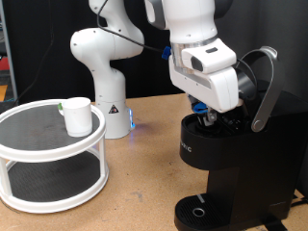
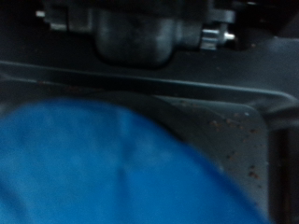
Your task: Make a cup of coffee with the keurig machine
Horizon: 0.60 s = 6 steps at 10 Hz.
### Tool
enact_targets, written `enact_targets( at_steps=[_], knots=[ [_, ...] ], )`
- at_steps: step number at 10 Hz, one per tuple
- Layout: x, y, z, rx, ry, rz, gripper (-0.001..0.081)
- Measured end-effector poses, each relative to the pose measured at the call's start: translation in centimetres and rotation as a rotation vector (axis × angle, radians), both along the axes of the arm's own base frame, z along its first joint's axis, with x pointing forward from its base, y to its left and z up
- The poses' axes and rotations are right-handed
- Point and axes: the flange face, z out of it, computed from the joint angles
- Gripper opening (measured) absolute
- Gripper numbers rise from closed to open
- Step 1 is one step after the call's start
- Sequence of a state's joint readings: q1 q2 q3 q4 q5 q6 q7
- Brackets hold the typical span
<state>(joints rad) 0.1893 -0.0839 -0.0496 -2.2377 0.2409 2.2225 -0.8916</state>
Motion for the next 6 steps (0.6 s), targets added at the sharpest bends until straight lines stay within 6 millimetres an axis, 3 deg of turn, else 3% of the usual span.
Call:
enact_targets(
  at_steps=[6],
  knots=[
    [-0.6, 0.6, -1.3, -0.014, -0.006, 0.012, 0.0445]
  ],
)
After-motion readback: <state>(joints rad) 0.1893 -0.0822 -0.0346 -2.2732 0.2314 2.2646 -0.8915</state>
